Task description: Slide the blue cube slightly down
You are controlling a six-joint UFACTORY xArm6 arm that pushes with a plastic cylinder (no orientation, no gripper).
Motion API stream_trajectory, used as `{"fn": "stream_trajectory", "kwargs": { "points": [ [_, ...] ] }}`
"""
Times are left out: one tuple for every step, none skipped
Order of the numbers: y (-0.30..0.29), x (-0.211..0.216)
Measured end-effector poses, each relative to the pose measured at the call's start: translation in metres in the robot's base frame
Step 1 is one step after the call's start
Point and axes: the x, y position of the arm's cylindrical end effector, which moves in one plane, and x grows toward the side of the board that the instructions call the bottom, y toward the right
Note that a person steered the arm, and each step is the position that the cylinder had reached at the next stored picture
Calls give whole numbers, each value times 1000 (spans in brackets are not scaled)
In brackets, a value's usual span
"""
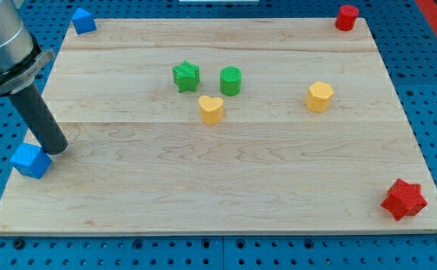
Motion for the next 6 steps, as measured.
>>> {"fn": "stream_trajectory", "kwargs": {
  "points": [
    [10, -15],
    [1, -14],
    [-20, -1],
    [-27, 8],
    [-27, 35],
    [-28, 58]
  ]
}}
